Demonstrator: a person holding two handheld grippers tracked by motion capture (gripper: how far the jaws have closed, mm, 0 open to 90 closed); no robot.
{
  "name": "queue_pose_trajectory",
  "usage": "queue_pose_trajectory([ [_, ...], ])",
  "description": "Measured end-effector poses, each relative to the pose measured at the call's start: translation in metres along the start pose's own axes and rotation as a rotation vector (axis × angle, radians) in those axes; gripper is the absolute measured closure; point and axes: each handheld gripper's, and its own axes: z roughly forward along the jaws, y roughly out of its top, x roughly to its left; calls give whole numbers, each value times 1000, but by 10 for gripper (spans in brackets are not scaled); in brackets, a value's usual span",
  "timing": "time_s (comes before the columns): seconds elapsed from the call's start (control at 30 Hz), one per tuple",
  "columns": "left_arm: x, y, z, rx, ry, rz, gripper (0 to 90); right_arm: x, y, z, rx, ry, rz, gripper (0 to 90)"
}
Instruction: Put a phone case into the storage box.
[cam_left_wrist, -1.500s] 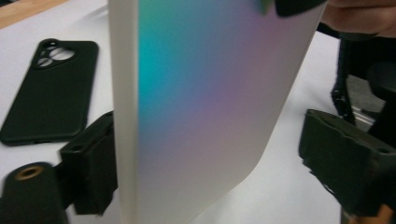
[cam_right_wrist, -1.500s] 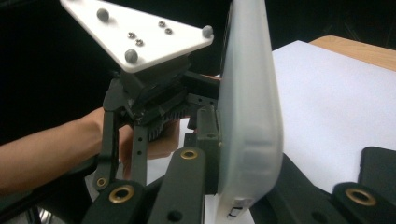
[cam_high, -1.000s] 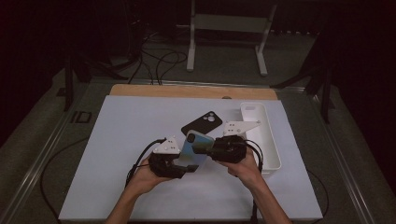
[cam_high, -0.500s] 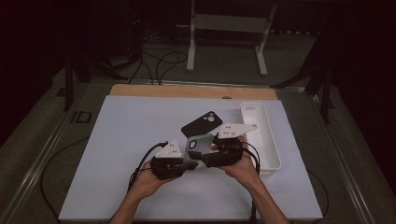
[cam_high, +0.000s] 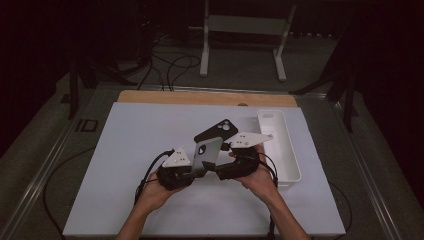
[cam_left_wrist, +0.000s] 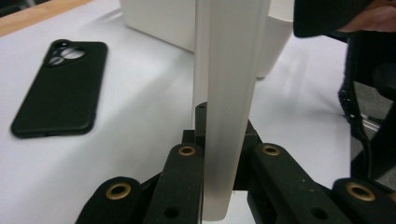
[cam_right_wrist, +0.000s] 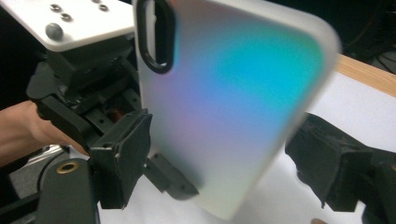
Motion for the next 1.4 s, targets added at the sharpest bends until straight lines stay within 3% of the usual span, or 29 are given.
queue_pose_trajectory([
  [0.4,8,-4,0,-12,121,-76,858,-4,-1,-1,-12,-76,52,168],
  [0.57,10,-4,-2,-20,166,-93,857,-4,1,1,-12,-89,76,98],
  [0.77,9,-6,-2,-39,213,-103,857,0,6,5,-21,-128,91,85],
  [1.03,6,-7,2,-53,232,-110,857,3,16,11,-65,-136,136,86],
  [1.4,-2,-6,9,-47,260,-84,857,7,24,24,-95,-151,174,94],
])
